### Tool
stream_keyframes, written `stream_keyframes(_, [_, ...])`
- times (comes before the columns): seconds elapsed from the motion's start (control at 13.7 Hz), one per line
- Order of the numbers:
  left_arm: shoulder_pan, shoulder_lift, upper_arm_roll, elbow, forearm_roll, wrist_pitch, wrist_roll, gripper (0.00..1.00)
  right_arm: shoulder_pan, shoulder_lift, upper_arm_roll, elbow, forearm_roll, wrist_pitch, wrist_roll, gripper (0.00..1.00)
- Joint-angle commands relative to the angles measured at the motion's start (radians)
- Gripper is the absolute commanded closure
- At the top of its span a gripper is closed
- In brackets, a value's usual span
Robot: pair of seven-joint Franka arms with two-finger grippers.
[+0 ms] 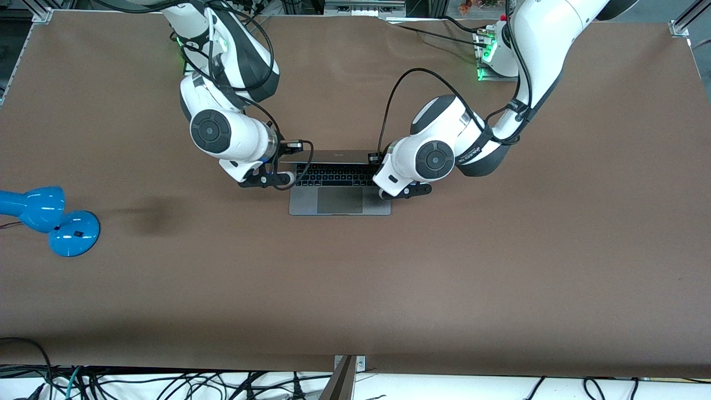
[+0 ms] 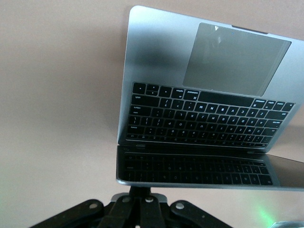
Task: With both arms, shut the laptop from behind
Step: 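Push the screen forward with both grippers, tilting it toward the keyboard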
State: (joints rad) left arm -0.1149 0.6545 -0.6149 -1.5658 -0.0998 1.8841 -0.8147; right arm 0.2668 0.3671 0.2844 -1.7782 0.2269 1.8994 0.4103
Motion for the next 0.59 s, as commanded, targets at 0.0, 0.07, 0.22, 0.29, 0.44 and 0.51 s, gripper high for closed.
stream_keyframes(0.0, [-0.005, 0.023, 0.0, 0.036, 0.029, -0.007, 0.002, 1.0, 0.003, 0.007, -0.004, -0.015, 0.005, 0.035, -0.016, 1.0])
stream_keyframes(0.07, [-0.005, 0.027, 0.0, 0.041, 0.029, -0.007, 0.002, 1.0, 0.003, 0.012, -0.007, -0.015, 0.005, 0.046, -0.016, 1.0])
stream_keyframes(0.22, [-0.006, 0.034, 0.001, 0.046, 0.031, -0.007, 0.002, 1.0, 0.003, 0.021, -0.01, -0.015, 0.003, 0.067, -0.018, 1.0])
stream_keyframes(0.29, [-0.006, 0.036, 0.001, 0.046, 0.031, -0.005, 0.006, 1.0, 0.003, 0.023, -0.01, -0.015, 0.003, 0.078, -0.018, 1.0])
stream_keyframes(0.44, [-0.006, 0.04, 0.001, 0.046, 0.063, 0.007, 0.003, 1.0, 0.003, 0.029, -0.021, -0.015, 0.002, 0.113, -0.03, 1.0])
stream_keyframes(0.51, [-0.006, 0.046, 0.001, 0.047, 0.063, 0.013, 0.003, 1.0, 0.003, 0.03, -0.024, -0.015, 0.002, 0.122, -0.044, 1.0])
